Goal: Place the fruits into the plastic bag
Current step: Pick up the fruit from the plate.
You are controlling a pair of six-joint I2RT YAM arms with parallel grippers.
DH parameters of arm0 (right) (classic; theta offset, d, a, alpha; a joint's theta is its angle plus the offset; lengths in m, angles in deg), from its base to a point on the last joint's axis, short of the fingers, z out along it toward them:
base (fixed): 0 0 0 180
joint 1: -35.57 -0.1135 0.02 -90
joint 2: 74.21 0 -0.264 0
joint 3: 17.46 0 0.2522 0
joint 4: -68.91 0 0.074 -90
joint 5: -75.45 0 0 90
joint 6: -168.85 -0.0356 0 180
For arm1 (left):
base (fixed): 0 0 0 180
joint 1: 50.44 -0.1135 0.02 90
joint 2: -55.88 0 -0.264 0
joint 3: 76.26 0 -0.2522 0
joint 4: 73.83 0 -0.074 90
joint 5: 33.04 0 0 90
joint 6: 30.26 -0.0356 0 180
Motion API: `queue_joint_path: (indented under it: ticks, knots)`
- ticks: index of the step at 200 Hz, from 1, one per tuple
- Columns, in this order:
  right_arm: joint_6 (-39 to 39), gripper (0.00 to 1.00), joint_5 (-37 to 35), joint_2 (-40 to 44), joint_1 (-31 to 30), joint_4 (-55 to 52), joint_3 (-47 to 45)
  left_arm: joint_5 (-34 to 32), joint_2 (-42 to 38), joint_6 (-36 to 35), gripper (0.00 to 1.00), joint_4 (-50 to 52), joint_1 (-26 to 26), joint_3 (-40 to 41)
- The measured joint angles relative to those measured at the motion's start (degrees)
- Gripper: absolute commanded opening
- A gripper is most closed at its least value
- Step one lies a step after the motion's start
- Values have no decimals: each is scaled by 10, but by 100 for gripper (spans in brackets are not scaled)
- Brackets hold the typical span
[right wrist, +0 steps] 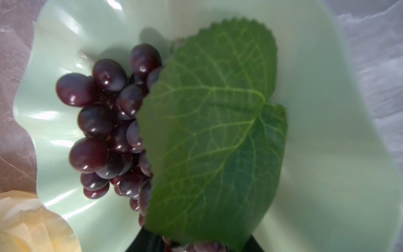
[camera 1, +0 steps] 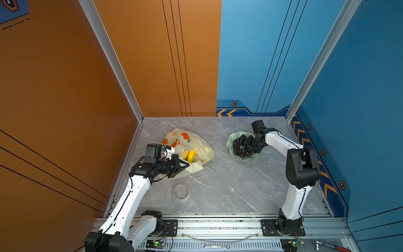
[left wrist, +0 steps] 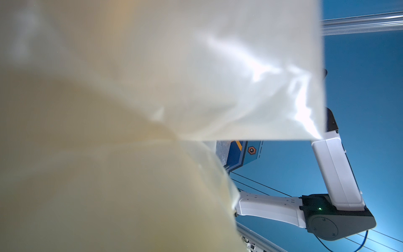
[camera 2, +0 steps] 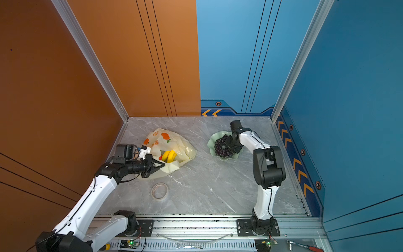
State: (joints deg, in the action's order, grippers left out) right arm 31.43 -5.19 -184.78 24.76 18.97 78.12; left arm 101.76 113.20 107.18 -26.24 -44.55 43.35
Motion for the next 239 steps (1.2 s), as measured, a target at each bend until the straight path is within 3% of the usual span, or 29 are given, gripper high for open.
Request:
queue_joint_path:
  ticks: [79, 120, 239]
  knots:
    - [2, 27, -4, 18, -1, 4, -2, 0, 0, 0, 0, 0, 0, 0]
    - [11, 17, -6, 40, -1, 9, -2, 0, -1, 0, 0, 0, 0, 0]
    - [40, 17, -22, 82, -11, -24, 40, 0, -7, 0, 0, 0, 0, 0]
